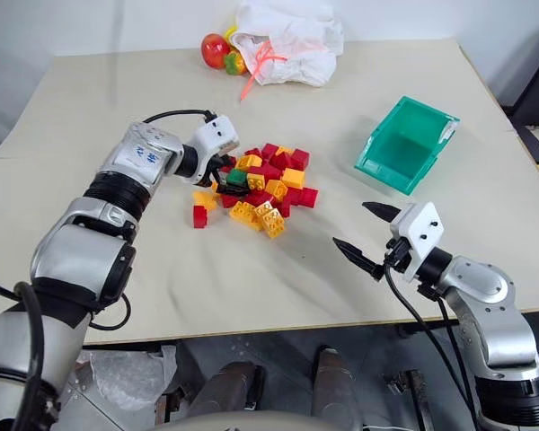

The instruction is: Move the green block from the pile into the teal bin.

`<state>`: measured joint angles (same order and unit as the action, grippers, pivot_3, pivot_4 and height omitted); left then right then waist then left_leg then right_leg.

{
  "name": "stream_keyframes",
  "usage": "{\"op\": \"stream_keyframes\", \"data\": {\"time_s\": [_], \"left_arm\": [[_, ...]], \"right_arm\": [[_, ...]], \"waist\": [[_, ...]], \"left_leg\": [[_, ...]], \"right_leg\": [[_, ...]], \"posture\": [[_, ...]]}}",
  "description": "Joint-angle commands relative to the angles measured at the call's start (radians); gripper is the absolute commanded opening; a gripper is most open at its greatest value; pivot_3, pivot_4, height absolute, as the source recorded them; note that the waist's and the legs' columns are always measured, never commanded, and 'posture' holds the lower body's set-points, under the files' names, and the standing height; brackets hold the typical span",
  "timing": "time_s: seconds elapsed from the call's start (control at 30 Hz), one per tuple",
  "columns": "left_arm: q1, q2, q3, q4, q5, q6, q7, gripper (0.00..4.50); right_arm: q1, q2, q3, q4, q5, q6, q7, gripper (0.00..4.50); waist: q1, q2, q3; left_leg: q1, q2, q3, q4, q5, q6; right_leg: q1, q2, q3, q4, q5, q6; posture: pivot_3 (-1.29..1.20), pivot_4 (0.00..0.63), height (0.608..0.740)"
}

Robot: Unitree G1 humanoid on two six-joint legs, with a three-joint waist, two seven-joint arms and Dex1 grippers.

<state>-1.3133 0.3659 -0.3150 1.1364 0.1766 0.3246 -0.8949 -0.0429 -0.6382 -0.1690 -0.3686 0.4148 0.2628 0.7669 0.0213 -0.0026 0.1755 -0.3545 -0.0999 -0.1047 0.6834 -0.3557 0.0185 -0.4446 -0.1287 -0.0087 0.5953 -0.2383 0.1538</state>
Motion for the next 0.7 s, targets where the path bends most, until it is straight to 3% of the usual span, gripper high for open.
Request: {"op": "stream_keyframes", "data": {"time_s": [0.03, 0.13, 0.27, 0.47, 0.57, 0.7], "left_arm": [[0.005, 0.018, 0.008, 0.058, 0.029, 0.028, 0.017, 3.3], [0.002, 0.026, 0.041, 0.064, 0.013, 0.024, 0.023, 2.46], [-0.014, 0.072, 0.154, 0.032, -0.082, 0.048, -0.058, 2.45], [0.062, 0.143, 0.312, -0.117, -0.246, -0.07, -0.248, 2.45], [0.099, 0.146, 0.333, -0.217, -0.296, -0.079, -0.327, 2.45], [0.168, 0.077, 0.283, -0.397, -0.334, -0.079, -0.418, 2.45]], "right_arm": [[0.015, 0.002, -0.034, -0.047, 0.014, -0.008, -0.016, 4.5], [0.017, 0.001, -0.033, -0.052, 0.016, -0.007, -0.022, 4.5], [-0.002, -0.008, -0.037, -0.04, 0.017, -0.006, -0.022, 4.5], [-0.003, -0.022, -0.061, -0.028, 0.018, -0.012, -0.011, 4.5], [0.0, -0.032, -0.079, -0.019, 0.02, -0.015, -0.004, 4.5], [0.007, -0.051, -0.109, -0.01, 0.019, -0.014, 0.006, 4.5]], "waist": [[-0.003, 0.0, 0.0], [-0.005, 0.0, 0.0], [-0.009, 0.0, 0.0], [-0.018, -0.001, 0.0], [-0.009, -0.001, 0.0], [0.007, -0.001, 0.0]], "left_leg": [[0.001, 0.0, 0.001, 0.0, 0.0, 0.0], [0.002, 0.0, 0.002, 0.0, 0.0, 0.0], [0.002, 0.001, 0.003, 0.0, 0.0, 0.0], [-0.001, 0.005, 0.002, 0.0, 0.0, 0.001], [-0.001, 0.004, 0.002, 0.0, 0.0, 0.001], [-0.001, 0.004, 0.002, 0.0, -0.001, 0.002]], "right_leg": [[0.0, 0.0, 0.001, 0.0, 0.0, 0.0], [0.0, 0.0, 0.002, 0.002, 0.0, 0.0], [-0.001, 0.0, 0.003, 0.003, 0.0, 0.0], [-0.003, 0.0, 0.002, 0.001, 0.0, 0.0], [-0.003, -0.001, 0.002, 0.0, 0.0, 0.001], [-0.002, -0.001, 0.002, -0.001, 0.001, 0.001]], "posture": [[0.0, 0.15, 0.74], [0.0, 0.15, 0.74], [0.0, 0.15, 0.74], [0.0, 0.15, 0.74], [0.0, 0.15, 0.74], [0.0, 0.15, 0.74]]}}
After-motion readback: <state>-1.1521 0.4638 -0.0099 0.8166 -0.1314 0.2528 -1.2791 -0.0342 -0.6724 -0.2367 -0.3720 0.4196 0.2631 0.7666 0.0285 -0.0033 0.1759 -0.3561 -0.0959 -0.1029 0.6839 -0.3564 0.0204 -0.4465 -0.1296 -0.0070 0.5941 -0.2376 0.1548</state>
